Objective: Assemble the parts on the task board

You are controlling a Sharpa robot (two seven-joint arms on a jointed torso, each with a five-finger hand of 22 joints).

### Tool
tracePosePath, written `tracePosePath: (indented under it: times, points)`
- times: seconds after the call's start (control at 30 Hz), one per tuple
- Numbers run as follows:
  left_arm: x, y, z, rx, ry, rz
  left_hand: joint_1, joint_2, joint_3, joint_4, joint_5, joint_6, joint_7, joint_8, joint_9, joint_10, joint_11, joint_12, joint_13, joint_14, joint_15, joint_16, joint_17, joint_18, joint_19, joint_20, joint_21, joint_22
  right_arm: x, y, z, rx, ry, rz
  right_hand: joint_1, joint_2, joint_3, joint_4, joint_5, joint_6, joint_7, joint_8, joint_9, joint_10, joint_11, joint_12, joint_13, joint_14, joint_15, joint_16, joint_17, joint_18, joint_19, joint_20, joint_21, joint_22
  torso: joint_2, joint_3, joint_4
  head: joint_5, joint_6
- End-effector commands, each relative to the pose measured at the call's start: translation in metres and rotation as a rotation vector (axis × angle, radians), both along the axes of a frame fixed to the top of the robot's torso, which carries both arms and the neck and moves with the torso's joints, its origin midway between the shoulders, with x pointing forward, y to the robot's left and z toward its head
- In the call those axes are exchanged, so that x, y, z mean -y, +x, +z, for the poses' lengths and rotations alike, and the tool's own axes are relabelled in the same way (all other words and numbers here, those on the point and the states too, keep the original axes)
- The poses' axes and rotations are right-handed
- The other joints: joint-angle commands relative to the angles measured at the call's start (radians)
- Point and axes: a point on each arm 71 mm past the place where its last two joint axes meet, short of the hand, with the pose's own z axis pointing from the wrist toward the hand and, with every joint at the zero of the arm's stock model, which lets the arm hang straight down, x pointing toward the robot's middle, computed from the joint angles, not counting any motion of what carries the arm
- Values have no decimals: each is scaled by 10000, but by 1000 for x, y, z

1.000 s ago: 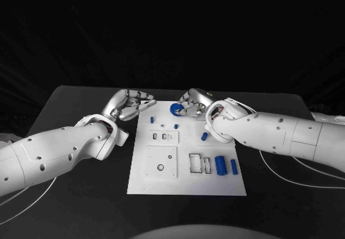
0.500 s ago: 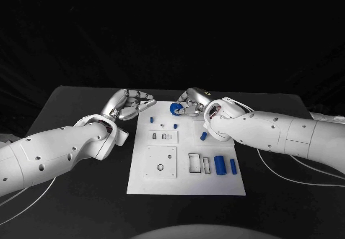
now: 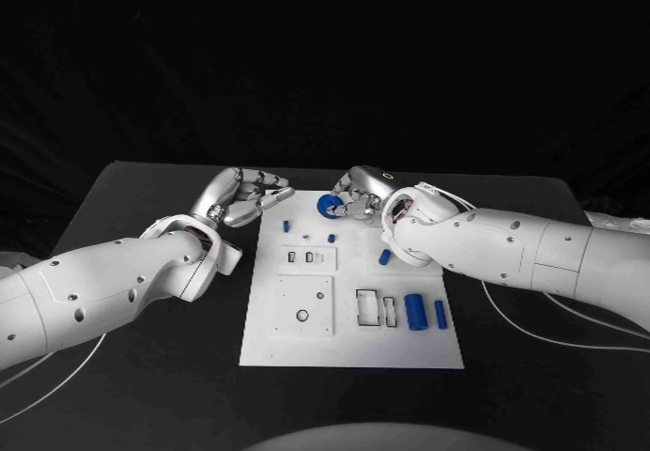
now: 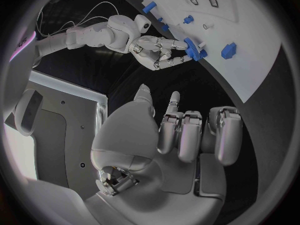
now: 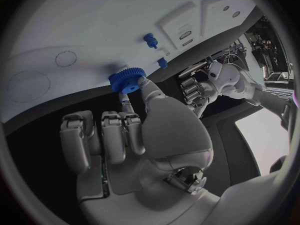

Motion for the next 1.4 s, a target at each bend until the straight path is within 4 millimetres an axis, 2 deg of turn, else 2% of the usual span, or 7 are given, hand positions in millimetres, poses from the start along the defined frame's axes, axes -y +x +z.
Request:
tracePosePath:
  times: [0.03, 0.23, 0.4, 0.6, 1.4]
  points:
    - [2, -1, 1, 132, -28, -101, -9, 77, -59, 4, 41, 12, 7, -56, 10, 1058, -65, 26, 2634, 1043, -87, 26, 2633, -37, 172, -64, -6, 2072, -2, 0, -1, -65, -212, 153, 6, 116, 56, 9, -7, 272, -259, 4, 12, 1028, 60, 1, 2627, 1042, 88, 41, 2630, -68, 1048, 44, 45, 2632, 0, -8, 14, -25, 21]
    - [3, -1, 1, 143, -33, -111, 8, 111, -76, 4, 48, 16, 7, -68, 11, 1058, -66, 26, 2634, 1043, -87, 26, 2633, -33, 155, -66, -13, 2063, -5, 1, -5, -85, -240, 147, -5, 116, 71, 14, -17, 256, -262, -12, 4, 1028, 57, 1, 2627, 1042, 84, 41, 2630, -68, 1048, 42, 45, 2632, 1, 1, 17, -9, 28]
    - [3, -1, 1, 147, -36, -115, 8, 111, -76, 4, 48, 16, 7, -68, 11, 1058, -66, 26, 2634, 1043, -87, 26, 2633, -33, 155, -66, -13, 2063, -7, 2, -10, -31, -364, 158, -16, 112, 82, 18, -23, 242, -260, -24, -3, 1028, 57, 1, 2627, 1042, 81, 41, 2630, -68, 1048, 41, 45, 2632, 6, -9, 19, 14, 62]
    - [2, -1, 1, 151, -33, -98, 8, 111, -76, 4, 48, 16, 7, -68, 11, 1058, -66, 26, 2634, 1043, -87, 26, 2633, -33, 155, -66, -13, 2063, -8, 3, -12, -100, -468, 167, -17, 110, 84, 18, -25, 237, -260, -27, -4, 1028, 56, 1, 2627, 1042, 80, 41, 2630, -68, 1048, 40, 45, 2632, 1, -9, -7, 55, 19]
    - [1, -1, 1, 146, -26, -90, 8, 111, -76, 4, 48, 16, 7, -68, 11, 1058, -66, 26, 2634, 1043, -87, 26, 2633, -33, 155, -66, -13, 2063, -9, -3, -15, -299, -469, 282, -72, 32, 148, 17, -105, 107, -292, -85, -56, 1028, 30, 1, 2627, 1042, 65, 41, 2630, -68, 1048, 29, 45, 2632, -9, 2, -7, 16, -28]
